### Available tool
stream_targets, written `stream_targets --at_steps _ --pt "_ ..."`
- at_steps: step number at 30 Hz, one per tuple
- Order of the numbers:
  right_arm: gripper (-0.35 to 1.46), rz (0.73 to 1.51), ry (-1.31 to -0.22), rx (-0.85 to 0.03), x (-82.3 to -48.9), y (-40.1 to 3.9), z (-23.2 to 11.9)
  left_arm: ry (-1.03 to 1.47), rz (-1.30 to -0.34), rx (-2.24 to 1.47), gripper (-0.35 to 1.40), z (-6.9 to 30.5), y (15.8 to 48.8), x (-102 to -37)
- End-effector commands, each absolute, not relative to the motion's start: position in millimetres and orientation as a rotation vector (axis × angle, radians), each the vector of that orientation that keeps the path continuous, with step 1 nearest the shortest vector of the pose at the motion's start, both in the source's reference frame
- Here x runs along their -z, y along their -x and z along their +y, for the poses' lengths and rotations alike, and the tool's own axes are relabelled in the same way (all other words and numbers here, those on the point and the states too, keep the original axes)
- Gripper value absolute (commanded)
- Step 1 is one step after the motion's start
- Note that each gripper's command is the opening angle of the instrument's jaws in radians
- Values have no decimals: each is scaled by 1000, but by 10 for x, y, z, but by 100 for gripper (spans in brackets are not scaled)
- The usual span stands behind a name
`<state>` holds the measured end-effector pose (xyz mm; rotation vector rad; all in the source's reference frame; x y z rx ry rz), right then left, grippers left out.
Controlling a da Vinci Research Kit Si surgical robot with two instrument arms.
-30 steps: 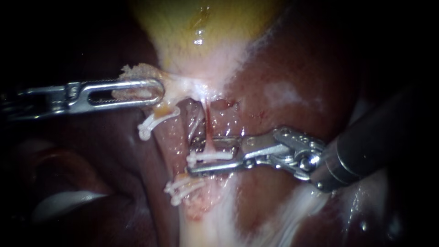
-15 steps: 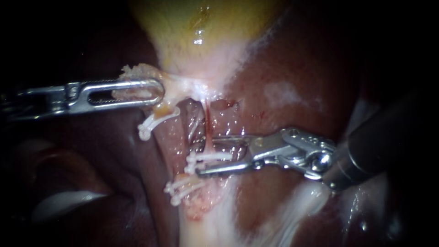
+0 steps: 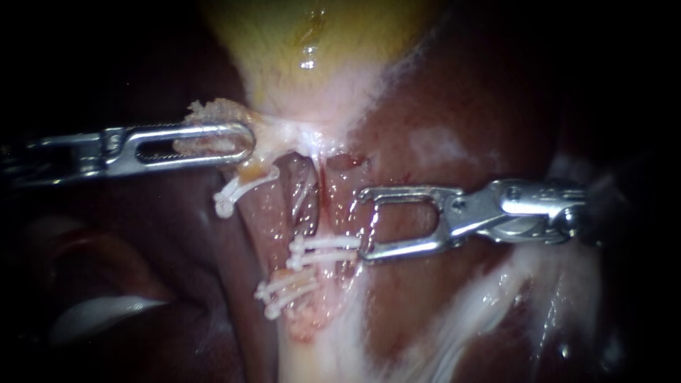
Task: Going back second clip right tube
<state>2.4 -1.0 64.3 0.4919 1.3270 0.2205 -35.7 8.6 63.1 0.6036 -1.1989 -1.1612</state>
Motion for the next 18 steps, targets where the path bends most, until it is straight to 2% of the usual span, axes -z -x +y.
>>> stream_targets --at_steps 1,6,18 --pt "50 1326 -492 -223 -637 -20 -9 -604 -1199 1161 -35 86 357 -632" --pt "50 1299 -484 -213 -617 -7 -3 -604 -1199 1161 -35 86 357 -632" --pt "50 1295 -486 -207 -616 -3 -6 -603 -1203 1161 -35 89 359 -639"
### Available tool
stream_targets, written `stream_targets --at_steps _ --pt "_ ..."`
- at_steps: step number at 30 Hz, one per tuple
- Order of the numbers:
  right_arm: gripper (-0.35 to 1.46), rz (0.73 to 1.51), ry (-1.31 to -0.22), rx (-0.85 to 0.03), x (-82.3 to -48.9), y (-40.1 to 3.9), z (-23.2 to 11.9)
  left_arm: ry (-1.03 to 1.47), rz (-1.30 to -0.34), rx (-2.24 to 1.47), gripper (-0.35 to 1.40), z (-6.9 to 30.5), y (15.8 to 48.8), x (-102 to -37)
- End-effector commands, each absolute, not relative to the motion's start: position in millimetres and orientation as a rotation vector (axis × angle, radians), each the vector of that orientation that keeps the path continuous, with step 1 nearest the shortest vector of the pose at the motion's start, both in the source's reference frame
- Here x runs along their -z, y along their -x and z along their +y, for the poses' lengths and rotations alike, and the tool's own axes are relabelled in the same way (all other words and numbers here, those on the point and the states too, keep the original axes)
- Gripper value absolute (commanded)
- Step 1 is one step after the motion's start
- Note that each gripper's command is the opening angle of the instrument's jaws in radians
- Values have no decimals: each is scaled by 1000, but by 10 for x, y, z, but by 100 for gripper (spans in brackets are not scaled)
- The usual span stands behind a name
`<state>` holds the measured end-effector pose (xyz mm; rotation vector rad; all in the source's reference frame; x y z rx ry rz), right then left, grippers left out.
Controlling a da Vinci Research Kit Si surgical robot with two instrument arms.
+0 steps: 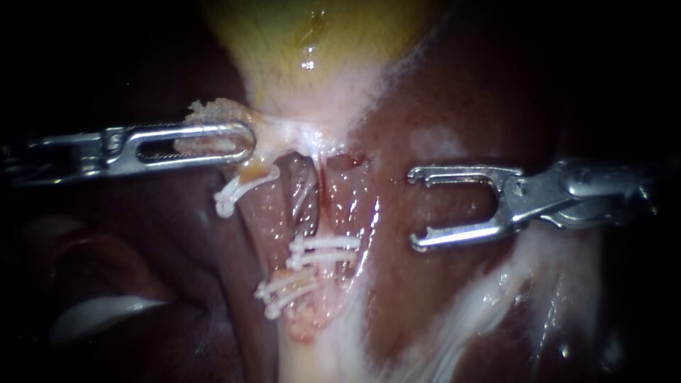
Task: Going back second clip right tube
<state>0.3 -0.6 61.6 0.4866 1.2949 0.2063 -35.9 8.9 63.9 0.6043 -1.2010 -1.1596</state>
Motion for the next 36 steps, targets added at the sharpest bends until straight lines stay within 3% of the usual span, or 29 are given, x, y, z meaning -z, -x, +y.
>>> stream_targets --at_steps 1,16,36 --pt "50 1295 -486 -206 -616 -3 -6 -602 -1203 1160 -35 89 361 -642" --pt "50 1295 -486 -205 -615 -2 -10 -584 -1163 1136 -35 80 420 -710" --pt "50 1294 -484 -206 -612 -2 -12 -576 -1138 1122 -35 76 426 -741"
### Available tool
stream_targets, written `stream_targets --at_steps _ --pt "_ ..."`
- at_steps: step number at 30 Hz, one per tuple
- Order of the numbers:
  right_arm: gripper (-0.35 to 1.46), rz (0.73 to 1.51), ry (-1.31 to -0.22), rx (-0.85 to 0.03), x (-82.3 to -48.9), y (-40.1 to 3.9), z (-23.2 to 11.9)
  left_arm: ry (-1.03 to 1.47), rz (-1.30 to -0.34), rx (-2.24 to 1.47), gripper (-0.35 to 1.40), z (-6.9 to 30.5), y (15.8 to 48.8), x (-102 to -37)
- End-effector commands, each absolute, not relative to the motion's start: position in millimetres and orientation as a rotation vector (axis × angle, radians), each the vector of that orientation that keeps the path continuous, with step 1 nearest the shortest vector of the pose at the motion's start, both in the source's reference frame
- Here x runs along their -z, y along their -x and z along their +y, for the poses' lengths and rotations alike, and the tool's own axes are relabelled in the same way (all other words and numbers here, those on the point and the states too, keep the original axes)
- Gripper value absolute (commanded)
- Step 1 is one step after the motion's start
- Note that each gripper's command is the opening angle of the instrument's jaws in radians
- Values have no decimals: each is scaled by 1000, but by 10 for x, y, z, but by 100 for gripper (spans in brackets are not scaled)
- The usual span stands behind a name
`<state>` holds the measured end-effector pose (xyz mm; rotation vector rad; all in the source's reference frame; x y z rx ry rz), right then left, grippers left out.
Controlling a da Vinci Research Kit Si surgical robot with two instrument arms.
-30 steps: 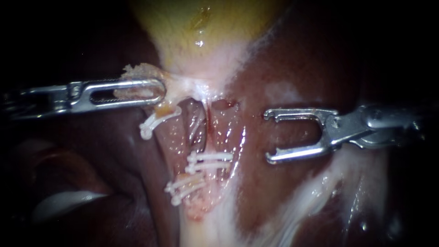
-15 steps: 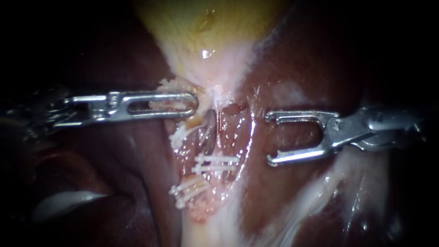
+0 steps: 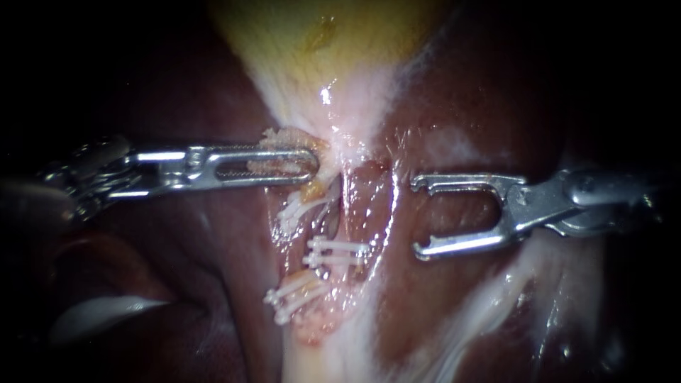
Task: Going back second clip right tube
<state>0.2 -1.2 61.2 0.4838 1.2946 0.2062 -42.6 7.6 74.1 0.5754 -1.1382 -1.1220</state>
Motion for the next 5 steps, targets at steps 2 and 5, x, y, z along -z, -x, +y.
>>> stream_targets --at_steps 2,5 --pt "50 1294 -484 -206 -611 -2 -12 -576 -1138 1122 -35 76 426 -741" --pt "50 1294 -484 -206 -611 -2 -12 -576 -1138 1122 -35 76 426 -741"
